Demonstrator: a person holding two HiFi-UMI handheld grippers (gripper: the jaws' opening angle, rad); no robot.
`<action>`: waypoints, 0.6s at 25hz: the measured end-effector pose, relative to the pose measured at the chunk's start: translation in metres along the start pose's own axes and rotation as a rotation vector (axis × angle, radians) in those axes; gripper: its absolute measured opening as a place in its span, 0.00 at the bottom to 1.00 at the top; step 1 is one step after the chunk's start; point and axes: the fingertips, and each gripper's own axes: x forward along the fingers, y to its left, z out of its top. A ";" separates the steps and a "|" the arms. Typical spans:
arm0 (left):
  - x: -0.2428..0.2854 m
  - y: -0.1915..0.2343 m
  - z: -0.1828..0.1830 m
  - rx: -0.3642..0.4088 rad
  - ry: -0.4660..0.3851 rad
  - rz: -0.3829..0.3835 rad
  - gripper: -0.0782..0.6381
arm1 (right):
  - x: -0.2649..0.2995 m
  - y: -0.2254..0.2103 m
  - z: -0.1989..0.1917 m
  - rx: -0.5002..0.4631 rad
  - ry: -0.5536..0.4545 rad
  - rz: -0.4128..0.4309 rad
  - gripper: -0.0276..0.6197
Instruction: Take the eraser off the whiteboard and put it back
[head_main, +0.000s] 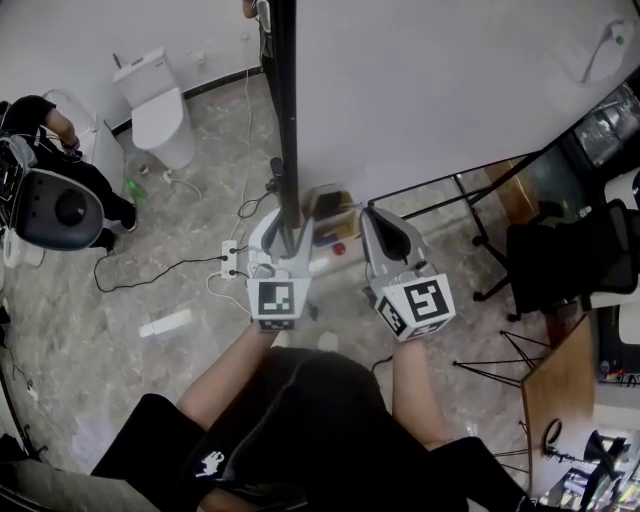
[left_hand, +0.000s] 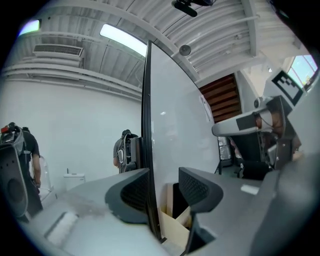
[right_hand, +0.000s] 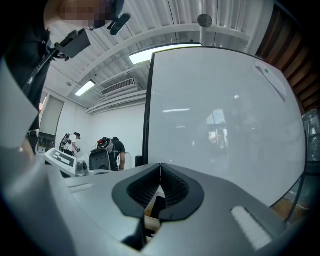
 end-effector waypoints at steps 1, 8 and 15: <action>-0.002 0.001 0.005 -0.007 -0.006 -0.015 0.37 | -0.002 0.000 0.001 0.001 -0.003 -0.012 0.06; -0.026 0.014 0.033 -0.045 -0.047 -0.087 0.29 | -0.016 -0.001 0.003 0.003 -0.010 -0.072 0.06; -0.050 0.038 0.040 -0.021 -0.036 -0.100 0.20 | -0.029 0.004 0.003 0.017 -0.021 -0.112 0.06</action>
